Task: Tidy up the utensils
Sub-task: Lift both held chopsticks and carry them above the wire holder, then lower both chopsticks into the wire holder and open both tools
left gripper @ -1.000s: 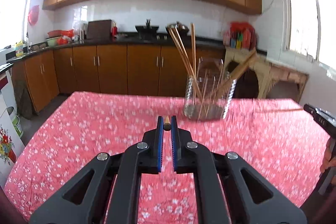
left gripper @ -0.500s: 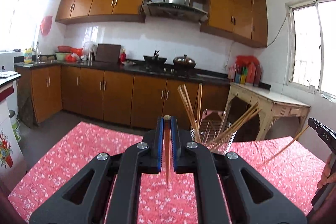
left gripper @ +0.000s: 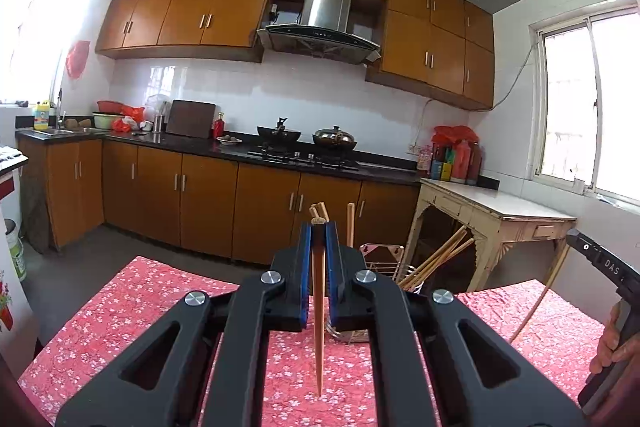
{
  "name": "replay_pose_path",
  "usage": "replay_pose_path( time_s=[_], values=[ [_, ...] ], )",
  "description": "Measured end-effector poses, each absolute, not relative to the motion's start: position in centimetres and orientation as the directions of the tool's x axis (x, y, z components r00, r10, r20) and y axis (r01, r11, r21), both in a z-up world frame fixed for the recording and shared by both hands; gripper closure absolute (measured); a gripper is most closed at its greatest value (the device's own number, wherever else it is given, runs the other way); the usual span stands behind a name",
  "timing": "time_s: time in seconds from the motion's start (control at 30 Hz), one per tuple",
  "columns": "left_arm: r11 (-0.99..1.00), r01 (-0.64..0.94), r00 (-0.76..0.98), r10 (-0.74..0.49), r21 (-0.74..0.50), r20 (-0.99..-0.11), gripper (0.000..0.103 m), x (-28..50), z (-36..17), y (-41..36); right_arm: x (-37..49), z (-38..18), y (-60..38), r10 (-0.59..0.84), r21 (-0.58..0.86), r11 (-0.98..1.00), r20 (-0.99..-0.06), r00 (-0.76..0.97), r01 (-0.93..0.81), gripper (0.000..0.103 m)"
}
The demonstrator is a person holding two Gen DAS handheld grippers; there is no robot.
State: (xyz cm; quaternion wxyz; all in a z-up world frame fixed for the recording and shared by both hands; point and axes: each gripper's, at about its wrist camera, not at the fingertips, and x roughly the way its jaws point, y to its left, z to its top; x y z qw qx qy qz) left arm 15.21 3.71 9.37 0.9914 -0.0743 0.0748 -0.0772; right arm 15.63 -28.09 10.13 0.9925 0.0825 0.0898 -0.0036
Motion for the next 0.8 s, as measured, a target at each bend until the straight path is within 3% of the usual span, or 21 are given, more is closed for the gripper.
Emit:
replay_pose_path(
  time_s=[0.47, 0.63, 0.8],
  values=[
    [0.966, 0.186, 0.981, -0.193, -0.182, -0.019, 0.096, 20.1, 17.9, -0.6, 20.6, 20.7, -25.7, 0.084, 0.203, 0.975, 0.029, 0.996, -0.088, 0.096],
    [0.976, 0.15, 0.989, -0.148, -0.156, 0.028, 0.096, 23.1, 19.2, -2.7, 24.6, 21.2, -24.7, 0.072, 0.186, 0.979, 0.058, 0.996, -0.081, 0.096],
    [0.983, 0.114, 0.993, -0.116, -0.146, -0.008, 0.096, 26.4, 17.5, -3.9, 28.9, 19.1, -24.0, 0.088, 0.188, 0.978, 0.021, 0.996, -0.09, 0.096]
  ],
)
